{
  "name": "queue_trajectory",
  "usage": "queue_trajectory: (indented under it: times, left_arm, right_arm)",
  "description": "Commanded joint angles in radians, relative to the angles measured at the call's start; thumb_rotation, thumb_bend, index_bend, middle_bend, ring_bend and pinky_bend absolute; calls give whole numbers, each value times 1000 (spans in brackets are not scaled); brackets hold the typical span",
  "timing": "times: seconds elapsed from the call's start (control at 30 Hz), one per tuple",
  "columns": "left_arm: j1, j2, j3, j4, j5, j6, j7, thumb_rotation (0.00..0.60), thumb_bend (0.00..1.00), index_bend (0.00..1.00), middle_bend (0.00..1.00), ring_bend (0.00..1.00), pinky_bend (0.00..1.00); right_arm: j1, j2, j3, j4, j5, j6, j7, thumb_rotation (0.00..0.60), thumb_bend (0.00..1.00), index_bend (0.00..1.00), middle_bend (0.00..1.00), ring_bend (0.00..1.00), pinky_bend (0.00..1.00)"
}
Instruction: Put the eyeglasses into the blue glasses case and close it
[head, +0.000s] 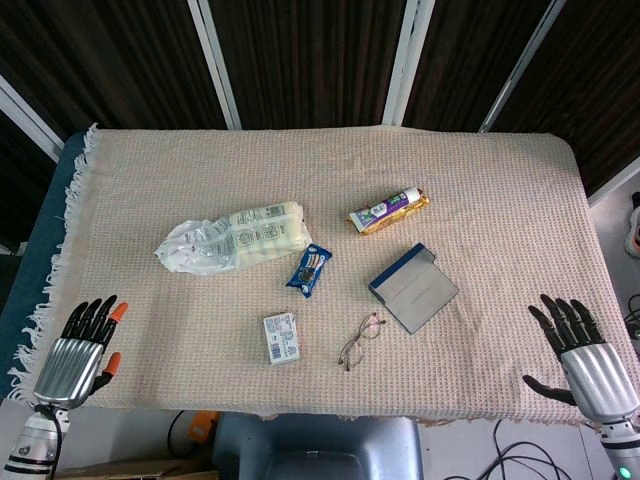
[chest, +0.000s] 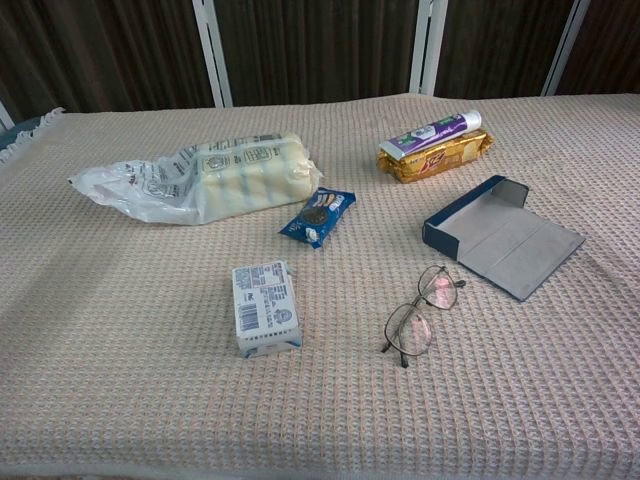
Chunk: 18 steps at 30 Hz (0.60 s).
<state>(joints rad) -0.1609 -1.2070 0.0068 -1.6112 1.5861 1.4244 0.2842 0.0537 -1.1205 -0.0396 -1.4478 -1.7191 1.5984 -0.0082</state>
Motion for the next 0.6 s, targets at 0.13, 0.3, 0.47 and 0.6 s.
queue_trajectory:
  times: [0.13, 0.3, 0.47, 0.6]
  left_arm:
    - [-5, 2, -3, 0, -8, -9, -5, 600, 416, 0, 0, 23, 92]
    - [-8, 6, -9, 3, -24, -17, -16, 600, 415, 0, 0, 22, 92]
    - [-11, 7, -18, 5, -55, -30, -10, 600, 415, 0, 0, 23, 93]
    - [-11, 6, -20, 4, -59, -28, -7, 600, 415, 0, 0, 23, 92]
  right_arm:
    - [13, -12, 1, 15, -15, -12, -6, 600, 227, 184, 0, 0, 0]
    - [95, -55, 21, 66, -80, -63, -14, 600, 227, 253, 0, 0, 0]
    - [274, -150, 63, 192, -189, -220, -199, 600, 228, 348, 0, 0, 0]
    - [398, -202, 69, 220, -239, -353, -270, 600, 227, 422, 0, 0, 0]
